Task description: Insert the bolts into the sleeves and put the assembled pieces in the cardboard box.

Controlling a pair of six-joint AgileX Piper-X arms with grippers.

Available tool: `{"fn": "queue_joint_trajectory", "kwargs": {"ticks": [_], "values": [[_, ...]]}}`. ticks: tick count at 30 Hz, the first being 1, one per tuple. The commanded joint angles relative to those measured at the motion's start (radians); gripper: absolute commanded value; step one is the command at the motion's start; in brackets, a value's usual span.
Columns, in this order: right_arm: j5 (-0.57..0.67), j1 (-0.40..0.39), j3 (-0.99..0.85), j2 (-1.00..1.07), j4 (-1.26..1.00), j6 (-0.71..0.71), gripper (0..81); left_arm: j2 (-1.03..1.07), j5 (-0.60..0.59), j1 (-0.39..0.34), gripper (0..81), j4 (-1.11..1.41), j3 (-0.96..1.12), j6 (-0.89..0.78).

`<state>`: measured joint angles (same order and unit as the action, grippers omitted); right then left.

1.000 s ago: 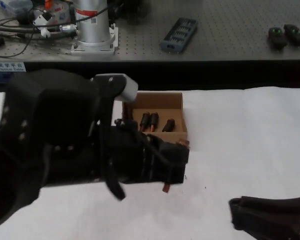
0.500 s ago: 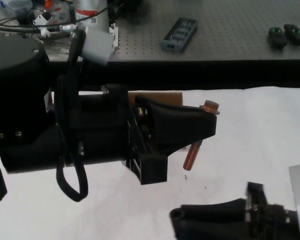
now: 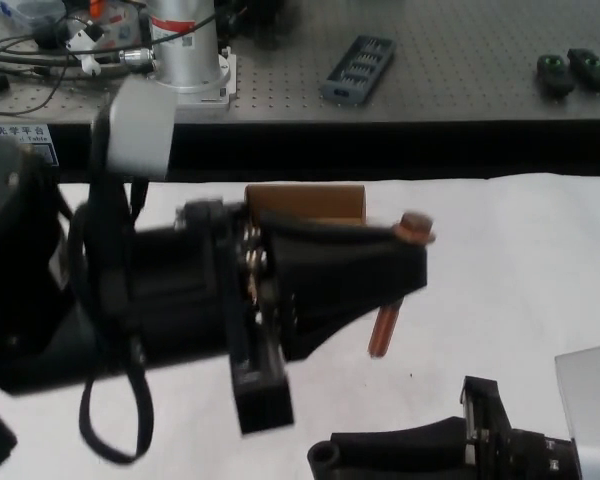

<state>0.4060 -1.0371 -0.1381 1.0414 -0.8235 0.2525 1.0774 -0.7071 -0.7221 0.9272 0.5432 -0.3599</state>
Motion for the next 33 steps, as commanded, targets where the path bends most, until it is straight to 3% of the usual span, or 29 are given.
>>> {"fn": "queue_joint_trajectory", "kwargs": {"ticks": [1,16,21,33], "values": [[-0.011,-0.001,-0.006,0.002,-0.054,-0.006,3.7,-0.011,-0.012,0.0,0.6,0.14,-0.051,-0.014],[-0.037,-0.001,-0.004,0.002,-0.149,0.028,3.7,-0.013,-0.015,0.0,0.6,0.194,-0.069,-0.014],[-0.097,-0.001,-0.004,-0.024,-0.149,0.036,3.7,-0.013,-0.015,0.0,0.6,0.194,-0.069,-0.014],[-0.168,-0.001,-0.004,-0.078,-0.049,0.045,3.7,-0.013,-0.015,0.0,0.6,0.196,-0.069,-0.014]]}}
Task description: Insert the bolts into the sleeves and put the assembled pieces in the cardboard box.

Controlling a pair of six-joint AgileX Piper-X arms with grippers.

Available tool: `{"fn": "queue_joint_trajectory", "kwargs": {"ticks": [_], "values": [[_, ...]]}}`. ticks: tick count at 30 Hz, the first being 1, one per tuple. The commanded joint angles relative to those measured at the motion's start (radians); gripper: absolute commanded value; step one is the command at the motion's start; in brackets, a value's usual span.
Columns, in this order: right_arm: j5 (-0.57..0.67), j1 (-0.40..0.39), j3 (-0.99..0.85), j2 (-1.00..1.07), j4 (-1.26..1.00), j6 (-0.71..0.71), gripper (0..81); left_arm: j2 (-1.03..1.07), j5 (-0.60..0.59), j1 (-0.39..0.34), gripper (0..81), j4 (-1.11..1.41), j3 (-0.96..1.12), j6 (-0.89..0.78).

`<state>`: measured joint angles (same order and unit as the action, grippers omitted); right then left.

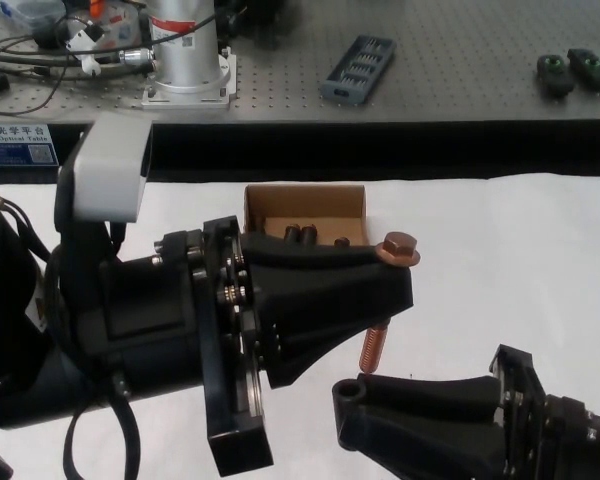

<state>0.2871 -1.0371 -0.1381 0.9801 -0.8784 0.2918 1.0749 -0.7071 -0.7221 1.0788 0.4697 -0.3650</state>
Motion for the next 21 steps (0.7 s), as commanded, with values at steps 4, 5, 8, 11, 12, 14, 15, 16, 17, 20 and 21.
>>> {"fn": "queue_joint_trajectory", "kwargs": {"ticks": [4,5,8,11,12,14,15,16,17,20,21], "values": [[-0.076,-0.001,-0.004,-0.016,0.006,0.006,3.7,-0.011,-0.015,0.0,0.6,0.045,0.004,-0.009],[-0.076,0.002,-0.004,-0.016,-0.008,0.006,3.7,-0.011,-0.015,0.0,0.6,0.045,0.004,-0.009],[-0.076,0.002,-0.004,-0.016,-0.036,0.006,3.7,-0.011,-0.015,0.0,0.6,0.045,0.004,-0.009],[-0.076,0.002,-0.004,-0.016,-0.065,0.006,3.7,-0.011,-0.015,0.0,0.6,0.045,0.004,-0.009],[-0.076,0.002,-0.004,-0.016,-0.079,0.006,3.7,-0.011,-0.015,0.0,0.6,0.045,0.004,-0.009],[-0.076,0.002,-0.004,-0.016,-0.103,0.006,3.7,-0.011,-0.015,0.0,0.6,0.045,0.004,-0.009],[-0.076,0.002,-0.004,-0.016,-0.118,0.006,3.7,-0.011,-0.015,0.0,0.6,0.045,0.004,-0.009],[-0.076,0.002,-0.004,-0.016,-0.126,0.006,3.7,-0.011,-0.015,0.0,0.6,0.045,0.004,-0.009],[-0.076,0.002,-0.004,-0.016,-0.132,0.006,3.7,-0.011,-0.015,0.0,0.6,0.045,0.004,-0.009],[-0.074,0.002,-0.004,-0.016,-0.133,0.008,3.7,-0.011,-0.015,0.0,0.6,0.045,0.004,-0.009],[-0.071,0.002,-0.004,-0.016,-0.133,0.011,3.7,-0.011,-0.015,0.0,0.6,0.045,0.004,-0.009]]}}
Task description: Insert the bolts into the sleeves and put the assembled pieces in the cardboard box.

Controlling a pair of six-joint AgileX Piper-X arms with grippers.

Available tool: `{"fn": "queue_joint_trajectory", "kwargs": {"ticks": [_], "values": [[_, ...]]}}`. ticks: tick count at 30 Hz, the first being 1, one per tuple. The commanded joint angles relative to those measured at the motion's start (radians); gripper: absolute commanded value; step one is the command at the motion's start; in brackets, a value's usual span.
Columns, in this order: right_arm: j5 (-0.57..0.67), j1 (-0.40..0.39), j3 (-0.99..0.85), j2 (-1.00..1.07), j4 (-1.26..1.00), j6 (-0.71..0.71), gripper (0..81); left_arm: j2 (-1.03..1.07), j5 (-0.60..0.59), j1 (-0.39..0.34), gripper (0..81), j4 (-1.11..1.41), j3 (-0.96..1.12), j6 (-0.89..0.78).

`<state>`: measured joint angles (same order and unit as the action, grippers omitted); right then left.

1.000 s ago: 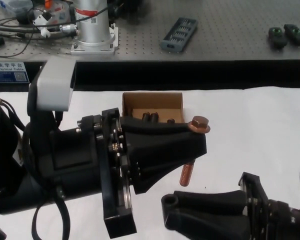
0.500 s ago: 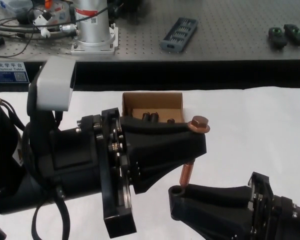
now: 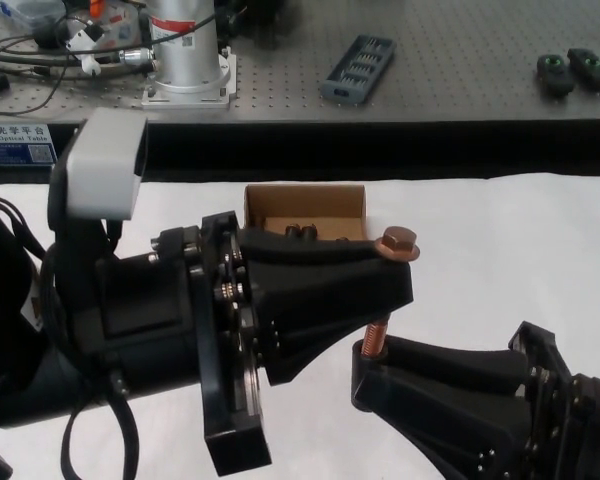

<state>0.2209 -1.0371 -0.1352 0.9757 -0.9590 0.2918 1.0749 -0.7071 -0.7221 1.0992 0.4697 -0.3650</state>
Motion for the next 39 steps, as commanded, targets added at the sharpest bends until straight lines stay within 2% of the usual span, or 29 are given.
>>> {"fn": "queue_joint_trajectory", "kwargs": {"ticks": [1,7,11,16,18,20,22,23,24,27,30,34,36,39], "values": [[-0.003,0.002,-0.006,-0.012,-0.055,0.011,3.7,-0.011,-0.015,0.0,0.6,0.024,0.004,-0.009],[-0.01,0.002,-0.006,-0.012,-0.095,0.011,3.7,-0.011,-0.022,0.0,0.6,0.024,0.004,-0.014],[-0.035,0.002,-0.006,-0.012,-0.119,0.011,3.7,-0.011,-0.07,0.0,0.6,0.02,0.004,-0.098],[-0.047,0.002,-0.006,-0.012,-0.119,0.011,3.7,-0.011,-0.056,0.0,0.9,0.019,0.004,-0.136],[-0.047,0.002,-0.006,-0.012,-0.119,0.011,3.7,-0.011,-0.055,0.0,6.9,0.019,0.004,-0.136],[-0.053,0.002,-0.006,-0.012,-0.119,0.011,3.7,-0.011,-0.055,0.0,17.4,0.01,0.004,-0.136],[-0.055,0.002,-0.006,-0.012,-0.119,0.011,3.7,-0.011,-0.05,0.0,32.8,-0.004,0.004,-0.141],[-0.055,0.002,-0.006,-0.012,-0.119,0.011,3.7,-0.011,-0.038,0.0,37.1,-0.008,0.004,-0.159],[-0.055,0.002,-0.006,-0.012,-0.119,0.011,3.7,-0.011,-0.024,0.0,40.7,-0.009,0.004,-0.176],[-0.07,0.002,-0.009,-0.012,-0.119,0.011,3.7,-0.011,-0.002,0.0,42.0,-0.003,0.004,-0.181],[-0.1,0.002,-0.009,-0.012,-0.125,0.011,3.7,-0.011,0.039,0.0,42.0,0.002,0.004,-0.181],[-0.115,0.018,-0.012,-0.012,-0.124,0.011,3.7,-0.011,0.167,0.0,42.0,0.043,0.004,-0.201],[-0.15,0.041,-0.019,-0.012,-0.113,0.033,3.7,-0.014,0.29,0.0,42.0,0.046,0.004,-0.243],[-0.159,0.095,-0.071,-0.012,0.029,0.106,3.7,-0.014,0.355,0.0,42.0,0.02,0.004,-0.273]]}}
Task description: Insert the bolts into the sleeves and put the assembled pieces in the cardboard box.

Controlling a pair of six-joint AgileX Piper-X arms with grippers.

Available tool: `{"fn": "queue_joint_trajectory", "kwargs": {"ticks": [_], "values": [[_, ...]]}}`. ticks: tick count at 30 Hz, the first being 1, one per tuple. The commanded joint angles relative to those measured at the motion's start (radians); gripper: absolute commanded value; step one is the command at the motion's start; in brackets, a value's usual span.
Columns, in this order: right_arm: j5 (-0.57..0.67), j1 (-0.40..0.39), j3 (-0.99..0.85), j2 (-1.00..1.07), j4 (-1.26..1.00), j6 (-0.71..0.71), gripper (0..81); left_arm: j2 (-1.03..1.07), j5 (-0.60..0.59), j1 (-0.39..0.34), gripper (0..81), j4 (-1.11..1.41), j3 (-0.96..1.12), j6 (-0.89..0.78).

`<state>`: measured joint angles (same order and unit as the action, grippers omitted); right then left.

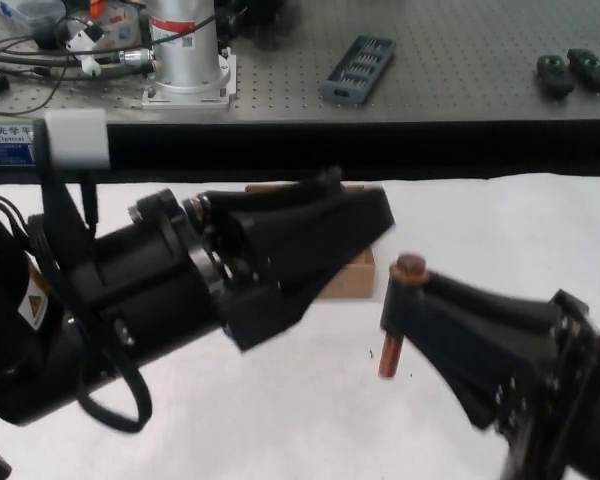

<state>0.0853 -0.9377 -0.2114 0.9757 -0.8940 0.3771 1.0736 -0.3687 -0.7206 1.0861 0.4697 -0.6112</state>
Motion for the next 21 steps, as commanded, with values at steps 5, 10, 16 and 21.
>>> {"fn": "queue_joint_trajectory", "kwargs": {"ticks": [5,10,16,21], "values": [[0.003,0.087,-0.168,-0.007,0.338,-0.005,3.7,-0.012,0.018,0.015,37.2,-0.101,0.004,-0.024],[-0.008,0.191,-0.367,0.005,0.776,-0.105,3.7,-0.012,0.017,0.085,20.0,-0.195,0.004,-0.01],[0.052,0.313,-0.53,0.093,0.987,-0.132,3.7,-0.012,-0.007,0.195,0.6,-0.223,0.004,-0.006],[0.091,0.355,-0.66,0.239,1.045,-0.132,3.7,-0.012,-0.091,0.263,0.6,-0.251,0.004,0.051]]}}
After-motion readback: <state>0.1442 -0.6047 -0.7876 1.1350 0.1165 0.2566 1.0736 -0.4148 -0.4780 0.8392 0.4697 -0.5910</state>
